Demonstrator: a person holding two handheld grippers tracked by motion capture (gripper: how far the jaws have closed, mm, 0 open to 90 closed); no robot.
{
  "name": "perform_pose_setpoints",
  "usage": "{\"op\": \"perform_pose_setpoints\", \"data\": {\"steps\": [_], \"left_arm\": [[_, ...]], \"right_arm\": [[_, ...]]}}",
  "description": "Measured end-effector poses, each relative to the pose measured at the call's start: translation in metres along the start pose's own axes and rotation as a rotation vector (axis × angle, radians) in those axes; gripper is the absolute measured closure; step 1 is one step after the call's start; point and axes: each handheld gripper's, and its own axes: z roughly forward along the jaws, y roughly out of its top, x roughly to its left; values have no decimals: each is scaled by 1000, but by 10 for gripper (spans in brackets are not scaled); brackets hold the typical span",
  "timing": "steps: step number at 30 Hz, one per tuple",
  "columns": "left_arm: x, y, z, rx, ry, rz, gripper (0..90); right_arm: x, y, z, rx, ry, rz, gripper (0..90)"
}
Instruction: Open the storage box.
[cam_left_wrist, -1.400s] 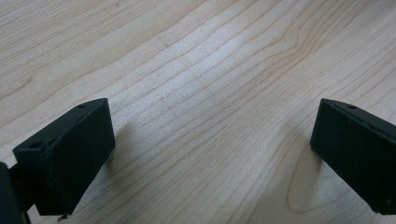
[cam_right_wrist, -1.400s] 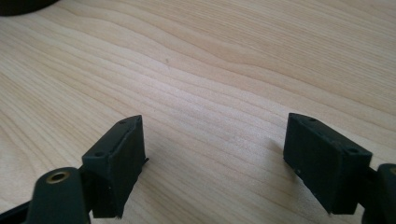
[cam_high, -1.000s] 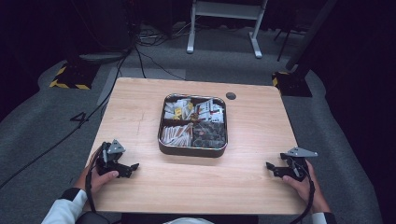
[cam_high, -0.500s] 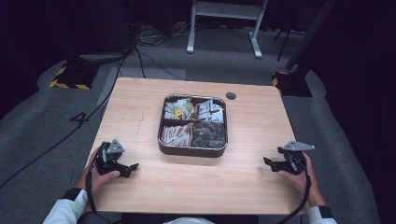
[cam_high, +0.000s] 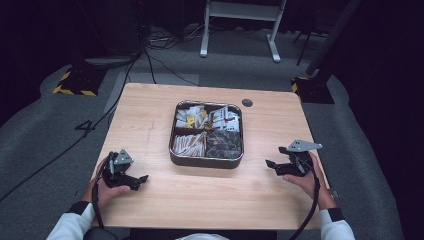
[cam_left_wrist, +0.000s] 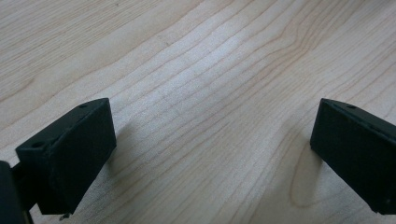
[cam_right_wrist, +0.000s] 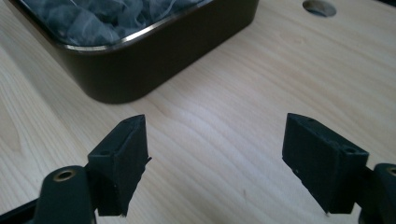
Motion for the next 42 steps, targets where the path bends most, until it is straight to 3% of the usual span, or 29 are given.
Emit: {"op": "perform_pose_setpoints", "data": {"steps": [5,25,42], "left_arm": [[0,0,0,1,-1,2,5],[0,0,0,1,-2,1,5],[0,0,0,0,-5,1,5]], "right_arm": [[8,19,5,-13,14,-50,238],[33,70,40,-23,76,-139,256],[50,107,71,-32,111,-170,263]]}}
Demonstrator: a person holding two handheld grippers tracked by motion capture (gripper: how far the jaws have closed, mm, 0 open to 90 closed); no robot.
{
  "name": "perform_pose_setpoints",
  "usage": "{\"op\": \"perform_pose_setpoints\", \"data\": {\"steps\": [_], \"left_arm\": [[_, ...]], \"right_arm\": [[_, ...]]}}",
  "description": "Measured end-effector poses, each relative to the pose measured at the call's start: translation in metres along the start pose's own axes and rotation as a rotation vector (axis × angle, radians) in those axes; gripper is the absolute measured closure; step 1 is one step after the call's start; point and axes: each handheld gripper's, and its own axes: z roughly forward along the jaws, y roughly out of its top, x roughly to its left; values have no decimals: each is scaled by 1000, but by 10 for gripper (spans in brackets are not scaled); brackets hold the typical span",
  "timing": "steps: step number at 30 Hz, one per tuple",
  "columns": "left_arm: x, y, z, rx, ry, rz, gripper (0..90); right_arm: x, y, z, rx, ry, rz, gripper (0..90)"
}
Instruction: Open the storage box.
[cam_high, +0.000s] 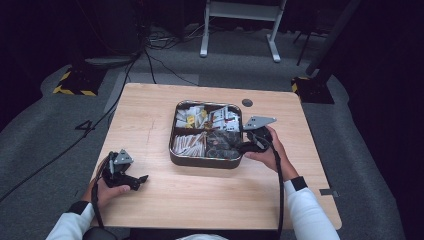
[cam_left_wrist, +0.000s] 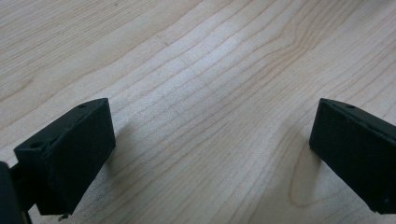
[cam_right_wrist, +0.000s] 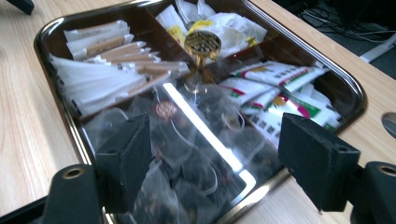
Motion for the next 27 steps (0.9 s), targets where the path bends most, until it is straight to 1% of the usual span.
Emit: {"op": "perform_pose_setpoints", "data": {"steps": [5,6,8,17,18,20,21,23,24,26,27], "left_arm": [[0,0,0,-1,1,2,5],[0,0,0,-1,1,2,5],[0,0,0,0,-1,0,5],[0,0,0,0,-1,0,5],[0,0,0,0,-1,0,5],[0,0,0,0,-1,0,5],[0,0,0,1,0,2,6],[0,0,0,1,0,2,6],[0,0,0,1,2,1,6],[0,0,-1,1,1,0,6],[0,0,0,1,0,-3,6]], "right_arm": [[2,12,12,0,14,-4,267],[2,12,12,0,14,-4,267],[3,18,17,0,26,-2,267],[7,33,32,7,32,-22,270],[8,36,36,11,37,-27,270],[9,37,37,8,39,-26,274],[10,39,42,17,45,-26,278],[10,40,45,20,50,-28,284],[11,42,51,30,54,-29,286],[11,43,53,34,56,-30,289],[10,45,59,37,57,-29,289]]}}
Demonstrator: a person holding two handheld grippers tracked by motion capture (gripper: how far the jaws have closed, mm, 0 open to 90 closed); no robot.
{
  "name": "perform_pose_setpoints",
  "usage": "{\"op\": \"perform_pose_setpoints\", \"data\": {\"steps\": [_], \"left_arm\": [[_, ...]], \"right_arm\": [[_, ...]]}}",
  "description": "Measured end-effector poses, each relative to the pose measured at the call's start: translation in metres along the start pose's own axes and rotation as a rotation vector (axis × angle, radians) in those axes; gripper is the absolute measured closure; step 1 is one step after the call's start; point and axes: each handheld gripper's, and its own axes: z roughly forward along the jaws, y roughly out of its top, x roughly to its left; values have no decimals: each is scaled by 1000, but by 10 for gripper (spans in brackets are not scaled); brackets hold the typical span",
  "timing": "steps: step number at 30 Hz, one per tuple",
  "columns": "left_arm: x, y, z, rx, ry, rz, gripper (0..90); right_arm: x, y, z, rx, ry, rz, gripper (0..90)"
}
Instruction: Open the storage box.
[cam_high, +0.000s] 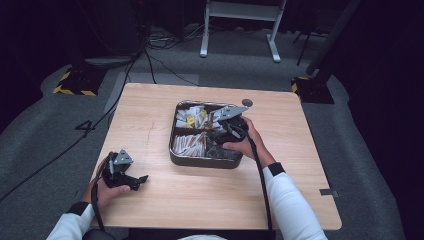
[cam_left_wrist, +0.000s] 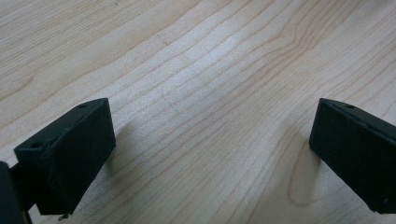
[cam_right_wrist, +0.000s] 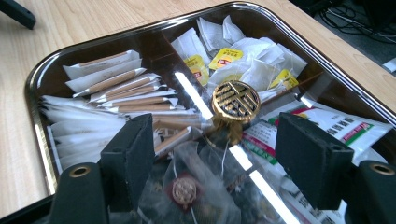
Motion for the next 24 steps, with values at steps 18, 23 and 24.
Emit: {"op": "perform_pose_setpoints", "data": {"steps": [18,23,24], "left_arm": [[0,0,0,0,-1,4,5],[0,0,0,0,2,3,6],[0,0,0,0,2,3,6]], "right_arm": [[-14,4,32,45,7,35,324],[-15,7,38,54,19,34,339],[-15,7,39,55,22,33,345]]}}
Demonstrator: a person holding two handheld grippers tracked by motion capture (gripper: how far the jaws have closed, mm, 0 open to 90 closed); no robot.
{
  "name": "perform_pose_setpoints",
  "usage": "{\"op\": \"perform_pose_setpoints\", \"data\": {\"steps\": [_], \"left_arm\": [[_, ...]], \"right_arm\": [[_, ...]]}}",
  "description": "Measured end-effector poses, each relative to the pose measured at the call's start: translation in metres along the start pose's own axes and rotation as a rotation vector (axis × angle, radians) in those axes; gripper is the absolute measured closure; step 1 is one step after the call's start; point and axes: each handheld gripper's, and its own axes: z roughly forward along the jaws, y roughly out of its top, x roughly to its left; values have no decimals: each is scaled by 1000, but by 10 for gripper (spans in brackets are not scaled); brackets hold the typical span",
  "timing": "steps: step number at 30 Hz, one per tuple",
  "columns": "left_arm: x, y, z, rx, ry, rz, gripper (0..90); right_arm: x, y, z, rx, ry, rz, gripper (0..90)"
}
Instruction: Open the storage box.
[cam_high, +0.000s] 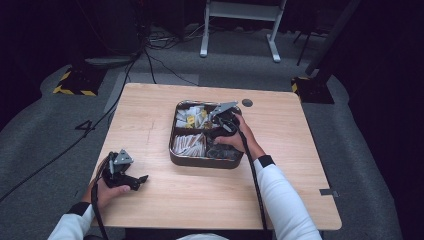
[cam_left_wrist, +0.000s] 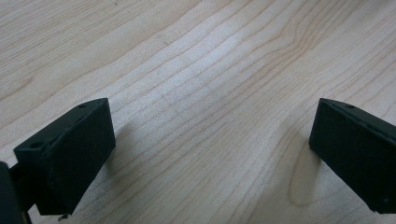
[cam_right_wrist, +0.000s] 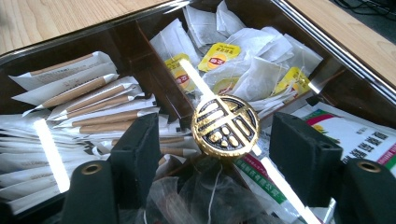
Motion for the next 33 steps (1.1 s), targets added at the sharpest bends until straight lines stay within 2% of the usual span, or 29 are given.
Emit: {"op": "perform_pose_setpoints", "data": {"steps": [7,10,13,17,33], "left_arm": [[0,0,0,0,0,0,6],[0,0,0,1,-1,-5,6],[0,0,0,1,-1,-5,6],[0,0,0,1,-1,-5,6],[0,0,0,1,-2,-5,6]], "right_arm": [[-1,1,8,16,6,13,385],[-1,2,11,2,21,27,455],[-1,3,12,3,17,35,487],[-4,3,11,-1,3,50,585],[-3,4,10,2,-17,26,590]]}}
